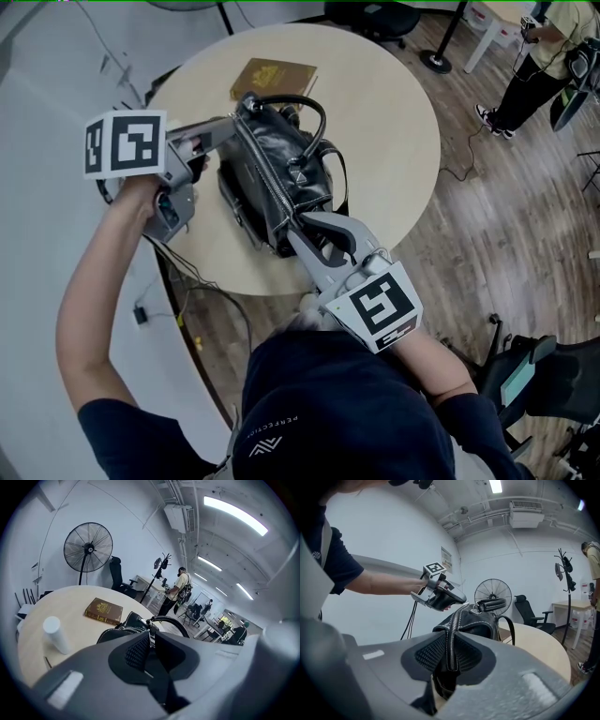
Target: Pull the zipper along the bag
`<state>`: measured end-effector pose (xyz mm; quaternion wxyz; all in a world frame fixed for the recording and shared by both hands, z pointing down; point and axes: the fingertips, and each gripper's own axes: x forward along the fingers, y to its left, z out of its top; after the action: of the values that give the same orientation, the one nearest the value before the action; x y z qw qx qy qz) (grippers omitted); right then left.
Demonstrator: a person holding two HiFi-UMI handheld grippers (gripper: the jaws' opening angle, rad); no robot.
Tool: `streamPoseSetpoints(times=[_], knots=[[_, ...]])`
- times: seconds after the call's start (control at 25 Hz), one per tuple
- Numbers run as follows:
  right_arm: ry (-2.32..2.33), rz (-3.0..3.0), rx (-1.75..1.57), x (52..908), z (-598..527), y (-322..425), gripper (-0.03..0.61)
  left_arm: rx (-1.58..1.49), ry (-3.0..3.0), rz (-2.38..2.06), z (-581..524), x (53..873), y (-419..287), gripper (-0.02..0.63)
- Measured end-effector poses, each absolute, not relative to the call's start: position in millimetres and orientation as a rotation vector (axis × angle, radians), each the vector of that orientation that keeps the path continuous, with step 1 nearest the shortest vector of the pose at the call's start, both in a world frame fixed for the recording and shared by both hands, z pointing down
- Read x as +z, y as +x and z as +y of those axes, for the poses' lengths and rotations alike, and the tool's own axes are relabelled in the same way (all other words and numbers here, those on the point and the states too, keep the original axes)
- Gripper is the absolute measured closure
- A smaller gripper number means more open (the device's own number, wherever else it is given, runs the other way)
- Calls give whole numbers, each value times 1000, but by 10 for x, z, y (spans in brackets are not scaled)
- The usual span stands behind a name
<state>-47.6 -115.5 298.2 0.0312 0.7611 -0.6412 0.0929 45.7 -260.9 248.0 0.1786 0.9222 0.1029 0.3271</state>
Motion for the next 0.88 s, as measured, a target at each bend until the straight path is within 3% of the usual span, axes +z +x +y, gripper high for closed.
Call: streamPoseSetpoints(times=[0.28, 0.56, 0.88], knots=[[2344, -1957, 313, 3031, -1077, -437, 511, 842, 2608, 319, -2634, 2371, 338, 540], [2369, -1935, 309, 3004, -998, -384, 511, 669, 2614, 221, -2761, 2253, 56, 597], [2396, -1916, 306, 2946, -932, -271, 522, 430, 2526, 324, -2495, 2258, -164, 598]])
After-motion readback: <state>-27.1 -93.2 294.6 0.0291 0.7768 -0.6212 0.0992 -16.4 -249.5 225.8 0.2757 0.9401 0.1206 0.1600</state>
